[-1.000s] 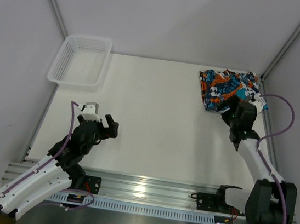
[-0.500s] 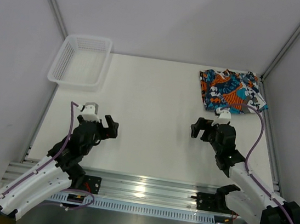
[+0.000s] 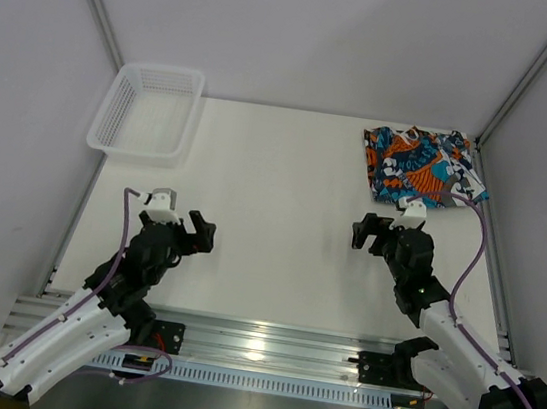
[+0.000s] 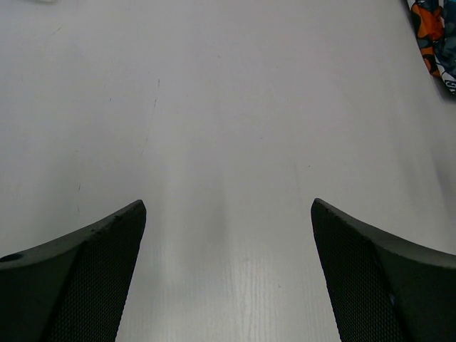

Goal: Fold and stack the shorts

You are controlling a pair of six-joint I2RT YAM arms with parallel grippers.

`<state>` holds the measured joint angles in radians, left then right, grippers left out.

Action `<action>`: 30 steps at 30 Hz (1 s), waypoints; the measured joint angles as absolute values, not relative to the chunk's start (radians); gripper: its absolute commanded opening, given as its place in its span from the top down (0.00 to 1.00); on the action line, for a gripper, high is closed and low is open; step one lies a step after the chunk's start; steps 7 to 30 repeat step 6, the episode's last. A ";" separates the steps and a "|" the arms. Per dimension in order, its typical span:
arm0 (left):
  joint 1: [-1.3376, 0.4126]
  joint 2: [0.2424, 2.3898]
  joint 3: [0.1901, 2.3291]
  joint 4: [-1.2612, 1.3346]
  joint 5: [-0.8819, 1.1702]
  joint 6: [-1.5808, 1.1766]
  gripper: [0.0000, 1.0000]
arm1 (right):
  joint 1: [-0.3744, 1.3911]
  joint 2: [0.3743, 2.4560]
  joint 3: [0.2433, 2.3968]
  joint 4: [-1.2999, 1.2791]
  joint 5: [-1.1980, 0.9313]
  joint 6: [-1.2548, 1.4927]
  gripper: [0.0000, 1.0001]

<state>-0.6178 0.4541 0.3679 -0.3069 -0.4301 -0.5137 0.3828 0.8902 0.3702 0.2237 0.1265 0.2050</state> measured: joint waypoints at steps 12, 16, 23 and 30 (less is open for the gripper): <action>-0.618 0.450 0.362 -0.302 -0.429 -0.514 0.01 | 0.383 0.890 0.370 0.224 0.147 0.207 0.00; -0.618 0.450 0.362 -0.302 -0.429 -0.514 0.01 | 0.383 0.890 0.370 0.224 0.147 0.207 0.00; -0.618 0.450 0.362 -0.302 -0.429 -0.514 0.01 | 0.383 0.890 0.370 0.224 0.147 0.207 0.00; -0.618 0.450 0.362 -0.302 -0.429 -0.514 0.01 | 0.383 0.890 0.370 0.224 0.147 0.207 0.00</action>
